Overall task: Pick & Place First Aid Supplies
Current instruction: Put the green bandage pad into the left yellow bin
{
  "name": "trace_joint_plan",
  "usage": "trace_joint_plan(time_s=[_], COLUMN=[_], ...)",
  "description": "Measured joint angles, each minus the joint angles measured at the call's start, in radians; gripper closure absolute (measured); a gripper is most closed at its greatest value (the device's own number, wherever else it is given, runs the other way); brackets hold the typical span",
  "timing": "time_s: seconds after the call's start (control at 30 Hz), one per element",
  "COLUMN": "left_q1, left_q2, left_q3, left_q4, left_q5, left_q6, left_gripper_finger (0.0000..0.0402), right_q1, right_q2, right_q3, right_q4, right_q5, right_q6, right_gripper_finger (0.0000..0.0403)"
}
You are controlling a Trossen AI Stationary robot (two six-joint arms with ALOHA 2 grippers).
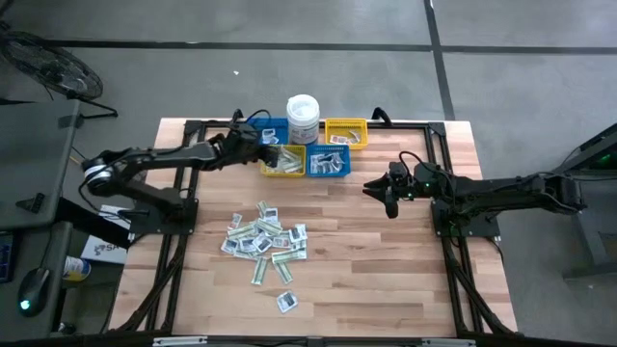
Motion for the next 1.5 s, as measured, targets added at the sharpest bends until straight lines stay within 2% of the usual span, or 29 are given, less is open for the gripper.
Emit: trace_joint_plan(time_s=[0.1,0.23,0.4,0.6,0.83,0.97,1.27,1.5], left_q1=[-0.002,-0.002,-0.003,-0.001,0.000,0.000,0.000,0.000], left_q2=[-0.073,-0.142,-0.156,-0.156,-0.155,-0.155,-0.130,-0.047], left_q3=[0.000,0.000,-0.004,-0.089,-0.232,-0.277,-0.300,-0.299], left_q4=[-0.140,-0.366,-0.577,-0.541,-0.303,-0.222,-0.204,-0.146], left_q5=[0.043,0.178,0.319,0.473,0.623,0.618,0.577,0.564], left_q6=[0.045,0.114,0.193,0.202,0.083,0.032,-0.030,-0.034], left_gripper_finger=[0.0300,0.0300,0.0300,0.0300,0.0300,0.0284,0.0190,0.0181], right_q1=[0.000,0.000,0.000,0.000,0.000,0.000,0.000,0.000], right_q2=[0.000,0.000,0.000,0.000,0.000,0.000,0.000,0.000], right_q3=[0.000,0.000,0.000,0.000,0.000,0.000,0.000,0.000], right_q4=[0.000,0.000,0.000,0.000,0.000,0.000,0.000,0.000], right_q5=[0.000,0.000,0.000,0.000,0.000,0.000,0.000,0.000], right_q6=[0.000,0.000,0.000,0.000,0.000,0.000,0.000,0.000], right_gripper_finger=[0.0293,0.0293,0.0293,0.0293,0.0293,0.0293,0.0293,0.0293])
